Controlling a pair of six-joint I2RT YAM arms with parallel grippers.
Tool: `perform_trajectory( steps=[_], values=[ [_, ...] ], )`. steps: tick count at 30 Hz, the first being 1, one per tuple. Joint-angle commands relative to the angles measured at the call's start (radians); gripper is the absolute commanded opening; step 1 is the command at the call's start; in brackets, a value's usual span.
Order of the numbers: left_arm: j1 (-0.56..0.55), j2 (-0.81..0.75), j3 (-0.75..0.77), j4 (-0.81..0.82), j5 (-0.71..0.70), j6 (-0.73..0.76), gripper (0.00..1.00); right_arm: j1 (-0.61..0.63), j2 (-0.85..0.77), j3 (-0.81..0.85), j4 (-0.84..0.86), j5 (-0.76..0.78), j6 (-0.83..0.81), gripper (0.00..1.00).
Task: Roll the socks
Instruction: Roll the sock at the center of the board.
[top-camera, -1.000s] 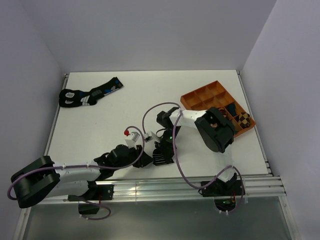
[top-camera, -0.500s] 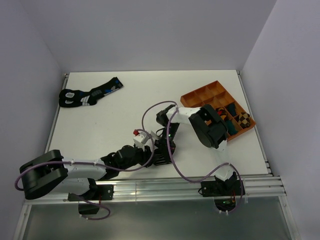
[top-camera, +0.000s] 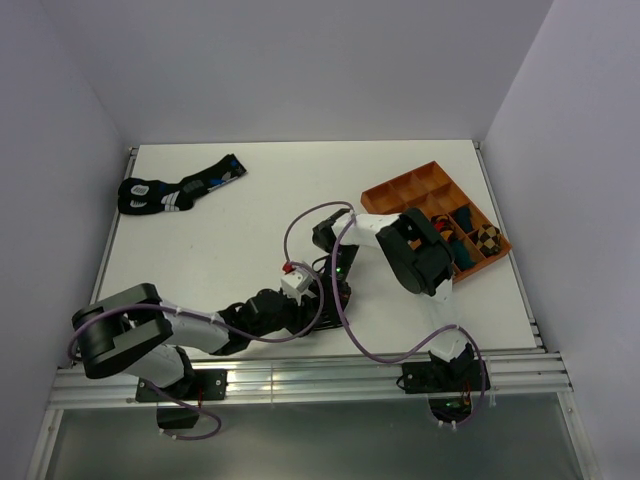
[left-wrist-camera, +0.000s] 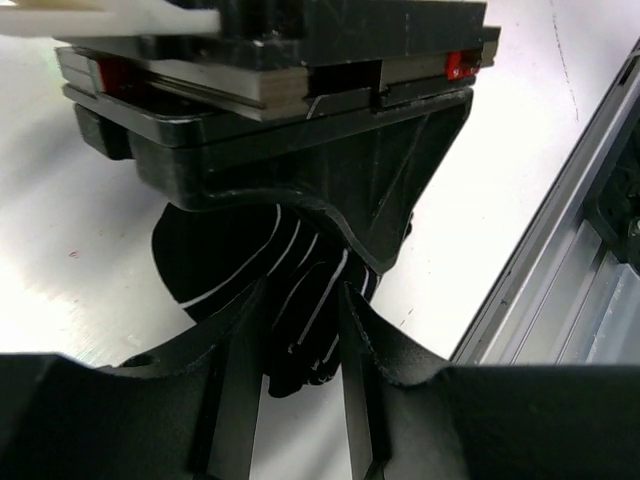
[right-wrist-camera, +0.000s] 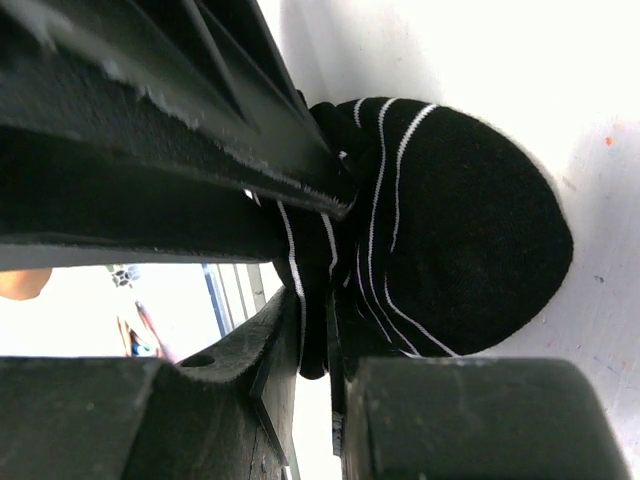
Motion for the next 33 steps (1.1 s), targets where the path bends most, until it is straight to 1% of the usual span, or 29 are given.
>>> perform_trajectory(
  steps=[1,4,7,10,11,14,16,22,30,33],
  values=[
    [-0.007,0.032,0.02,0.093,0.06,0.016,0.39,-0.005,0.028,0.024,0.02,0.039,0.009,0.2],
    [-0.007,0.065,0.017,0.099,0.089,-0.001,0.37,-0.005,0.025,0.021,0.03,0.046,0.026,0.2],
    [-0.007,0.094,-0.001,0.132,0.121,-0.025,0.31,-0.007,0.013,0.012,0.05,0.061,0.052,0.2],
    [-0.007,0.119,-0.027,0.169,0.143,-0.058,0.19,-0.005,0.002,0.004,0.078,0.067,0.081,0.2],
    [-0.007,0.124,-0.038,0.177,0.146,-0.067,0.12,-0.007,0.0,0.004,0.093,0.07,0.088,0.2],
    [-0.007,0.147,-0.06,0.212,0.164,-0.104,0.0,-0.007,-0.019,-0.011,0.147,0.092,0.131,0.25],
    [-0.007,0.168,-0.061,0.212,0.166,-0.133,0.0,-0.008,-0.053,-0.037,0.18,0.104,0.157,0.33],
    [-0.004,0.229,-0.086,0.255,0.175,-0.223,0.0,-0.022,-0.176,-0.101,0.283,0.127,0.213,0.42],
    [0.019,0.271,-0.113,0.252,0.169,-0.351,0.0,-0.076,-0.346,-0.207,0.391,0.153,0.257,0.45],
    [0.029,0.28,-0.13,0.252,0.184,-0.398,0.0,-0.099,-0.421,-0.264,0.42,0.159,0.239,0.45]
  ],
)
